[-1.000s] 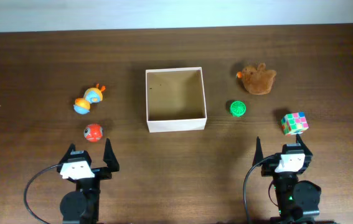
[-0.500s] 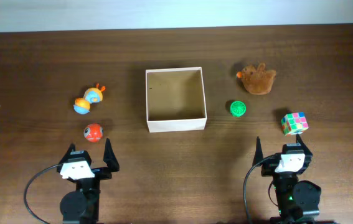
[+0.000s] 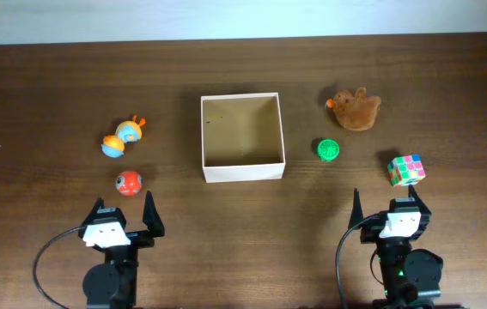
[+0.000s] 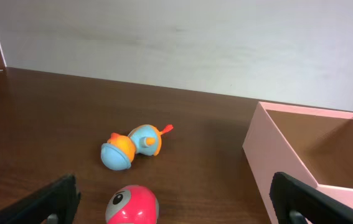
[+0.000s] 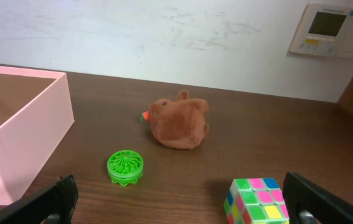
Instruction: Pack container
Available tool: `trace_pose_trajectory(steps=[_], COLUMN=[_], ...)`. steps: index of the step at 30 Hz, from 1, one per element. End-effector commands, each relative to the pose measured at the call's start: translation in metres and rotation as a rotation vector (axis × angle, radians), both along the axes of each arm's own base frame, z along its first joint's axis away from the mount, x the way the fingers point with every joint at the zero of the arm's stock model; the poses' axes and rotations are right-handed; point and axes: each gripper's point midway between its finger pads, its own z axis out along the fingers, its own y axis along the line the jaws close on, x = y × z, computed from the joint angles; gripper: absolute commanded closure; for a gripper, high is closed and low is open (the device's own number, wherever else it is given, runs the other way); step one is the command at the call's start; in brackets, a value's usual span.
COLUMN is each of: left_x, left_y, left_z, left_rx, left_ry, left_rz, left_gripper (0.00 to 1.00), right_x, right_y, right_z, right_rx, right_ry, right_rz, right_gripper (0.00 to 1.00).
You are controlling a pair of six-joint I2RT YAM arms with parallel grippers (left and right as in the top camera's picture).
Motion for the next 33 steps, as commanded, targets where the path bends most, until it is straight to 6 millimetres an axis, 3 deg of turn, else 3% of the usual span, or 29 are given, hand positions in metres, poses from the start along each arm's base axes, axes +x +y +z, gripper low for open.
trace_pose_trajectory(steps=[1,26,33], left_x=[-0.001,-0.001,-0.001], left_y=[0.002,0.002,0.002], left_z=[0.000,0.000,0.000], left_rx=[0.016,0.016,0.016], left_ry=[-0.003,-0.003,-0.003], left_rz=[0.007,0.007,0.007], left_gripper=[0.01,0.01,0.01], right_x=[0.000,0.000,0.001], right_y=[0.001,0.001,0.010], right_z=[-0.002,-0.001,0.013], right_rx=[-0.004,-0.004,0.087], right_ry=[-0.005,-0.009,-0.065], right_rz=[0.004,0.003,0.052], right_gripper=[0.01,0.01,0.01])
